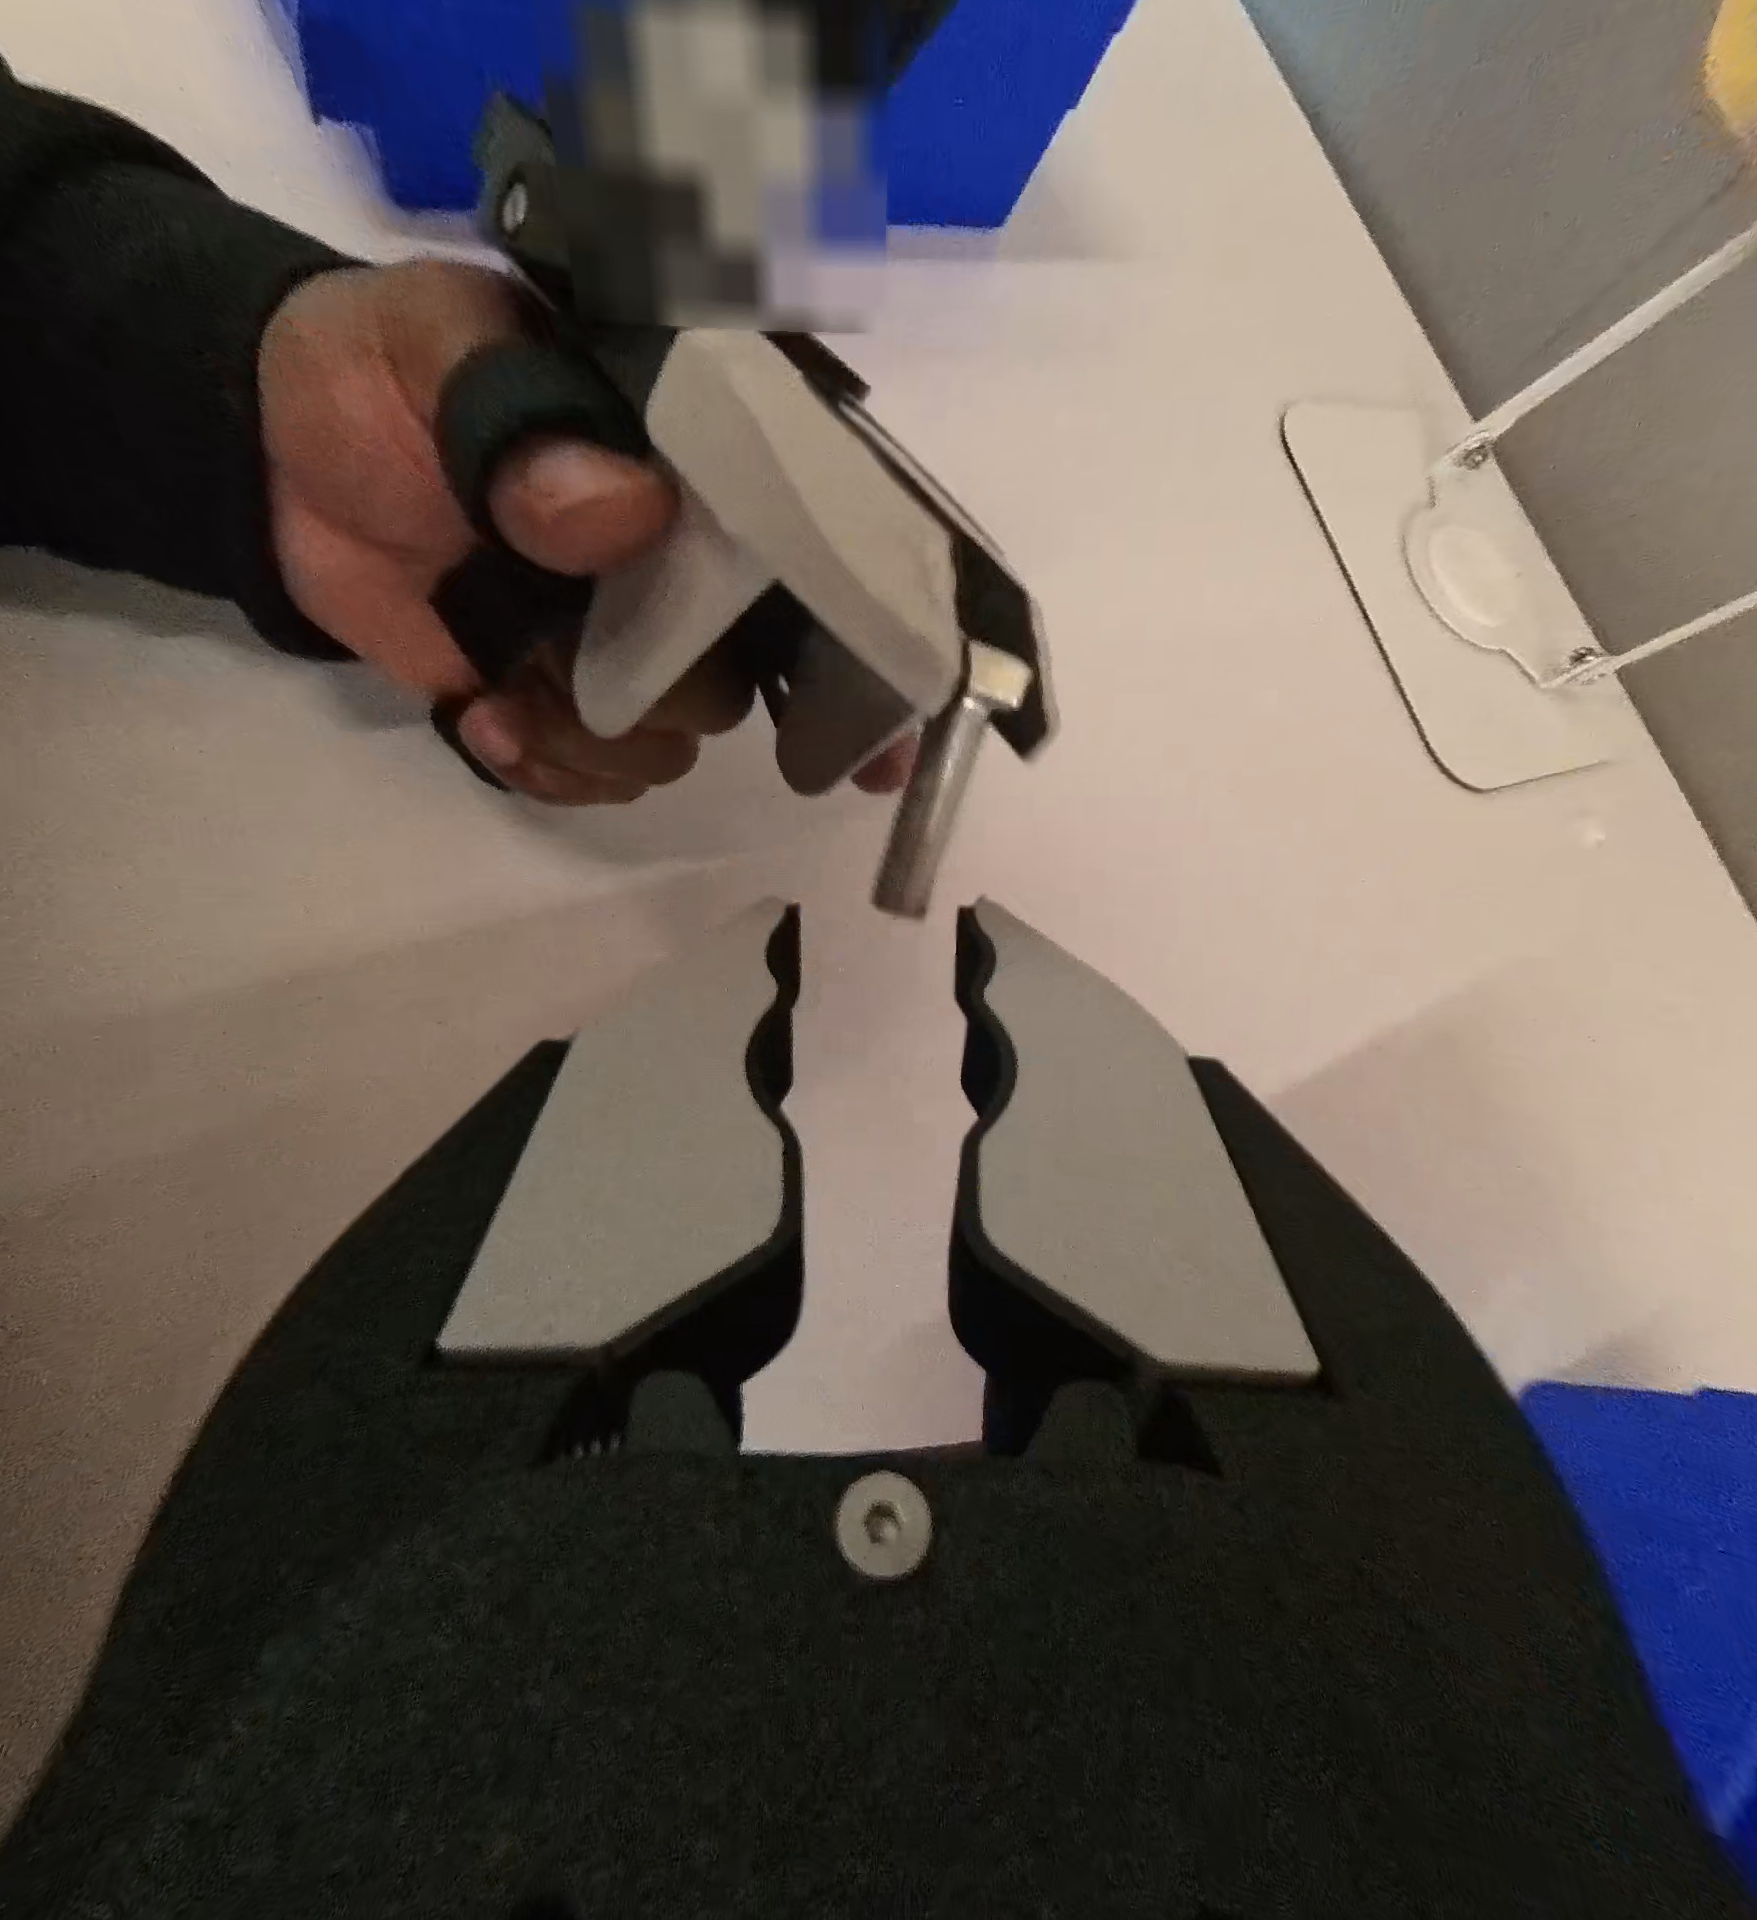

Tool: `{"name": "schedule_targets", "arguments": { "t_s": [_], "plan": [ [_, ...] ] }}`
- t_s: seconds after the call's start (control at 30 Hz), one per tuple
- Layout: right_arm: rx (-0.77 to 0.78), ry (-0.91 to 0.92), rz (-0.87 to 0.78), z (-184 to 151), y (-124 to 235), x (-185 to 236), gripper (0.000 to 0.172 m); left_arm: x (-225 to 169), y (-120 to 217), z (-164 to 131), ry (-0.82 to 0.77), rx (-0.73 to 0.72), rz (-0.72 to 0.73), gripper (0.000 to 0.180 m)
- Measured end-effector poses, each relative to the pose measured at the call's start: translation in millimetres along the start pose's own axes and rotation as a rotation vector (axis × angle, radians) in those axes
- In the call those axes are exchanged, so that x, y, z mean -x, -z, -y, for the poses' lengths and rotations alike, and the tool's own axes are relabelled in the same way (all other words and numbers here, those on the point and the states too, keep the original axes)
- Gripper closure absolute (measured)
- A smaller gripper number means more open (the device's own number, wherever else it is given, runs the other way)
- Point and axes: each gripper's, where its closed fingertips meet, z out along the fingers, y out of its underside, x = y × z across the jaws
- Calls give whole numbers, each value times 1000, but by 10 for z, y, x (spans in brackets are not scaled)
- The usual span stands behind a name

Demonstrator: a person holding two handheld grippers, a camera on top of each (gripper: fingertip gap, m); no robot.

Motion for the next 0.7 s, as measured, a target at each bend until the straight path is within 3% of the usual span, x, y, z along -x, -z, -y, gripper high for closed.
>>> {"name": "schedule_targets", "arguments": {
  "t_s": [0.07,0.13,0.23,0.3,0.37,0.43,0.53,0.6,0.7],
  "plan": [
    [-17,-14,-13,42,-31,-15,144,2,-8,-33,-10,24,4,163],
    [-22,-24,-5,48,-35,-9,162,-2,-22,-77,-26,53,6,163],
    [-14,-35,-3,17,5,-66,164,14,-34,-100,-31,72,25,163],
    [16,-14,-73,-59,132,-309,164,28,-33,-59,-27,53,40,152],
    [78,-9,-216,-250,397,-817,164,5,-8,9,-5,26,21,151],
    [192,-42,-343,-595,717,-1435,164,15,31,49,10,22,23,154],
    [481,-202,-432,-1501,1104,-2268,164,15,71,70,12,35,29,158],
    [617,-338,-357,-2030,1178,-2494,164,-1,69,64,-1,47,34,158],
    [772,-432,-198,-2531,1122,-2528,171,-15,69,62,-19,64,37,160]
  ]
}}
